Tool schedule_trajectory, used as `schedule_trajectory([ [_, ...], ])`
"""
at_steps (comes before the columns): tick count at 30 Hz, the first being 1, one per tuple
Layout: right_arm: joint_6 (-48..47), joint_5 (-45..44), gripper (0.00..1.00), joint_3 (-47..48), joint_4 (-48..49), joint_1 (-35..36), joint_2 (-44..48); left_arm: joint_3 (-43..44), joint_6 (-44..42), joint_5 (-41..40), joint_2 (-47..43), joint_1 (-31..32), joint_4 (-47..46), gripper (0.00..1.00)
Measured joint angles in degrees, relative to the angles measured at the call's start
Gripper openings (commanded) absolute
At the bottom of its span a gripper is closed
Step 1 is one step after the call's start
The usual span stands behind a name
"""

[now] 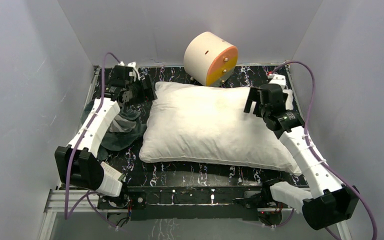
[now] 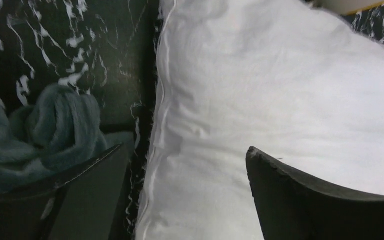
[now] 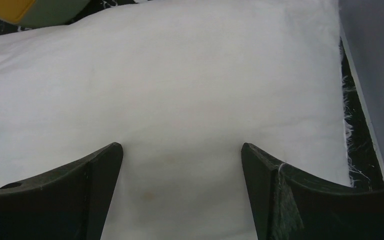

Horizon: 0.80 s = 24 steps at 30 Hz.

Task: Remove the pillowcase from the pillow
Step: Adjust the pillow at the center of the board.

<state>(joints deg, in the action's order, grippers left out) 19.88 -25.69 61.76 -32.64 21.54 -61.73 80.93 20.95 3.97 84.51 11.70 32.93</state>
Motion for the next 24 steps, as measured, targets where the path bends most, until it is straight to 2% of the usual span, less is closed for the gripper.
schedule_trajectory([
  [5,2.4,0.6,0.96,-1.1,-0.6,-7.6,0.0,-10.2,-0.2,4.7,-5.0,0.1,-0.9,0.98],
  [7,3.0,2.6,0.91,-2.7,0.0,-9.1,-0.1,-12.3,-0.6,7.5,-6.5,0.1,-1.5,0.98],
  [9,3.0,7.7,0.86,-4.7,1.8,-10.1,-0.5,-13.9,-0.8,11.4,-6.9,0.1,-3.2,0.96],
  [12,3.2,17.5,0.85,-7.5,5.6,-10.9,-2.7,-18.0,-0.8,16.8,-6.5,0.4,-5.7,0.94],
  [16,3.5,23.3,0.86,-8.8,11.3,-7.5,-7.0,-24.0,0.5,17.6,-7.5,0.5,-7.0,0.97],
  [20,2.8,23.3,0.87,-7.7,14.3,-1.4,-9.2,-26.3,1.4,12.5,-13.0,0.3,-4.5,0.98],
  [24,4.2,20.0,0.88,-5.0,12.9,1.7,-10.9,-25.9,1.3,8.6,-16.1,0.2,-2.9,0.98],
])
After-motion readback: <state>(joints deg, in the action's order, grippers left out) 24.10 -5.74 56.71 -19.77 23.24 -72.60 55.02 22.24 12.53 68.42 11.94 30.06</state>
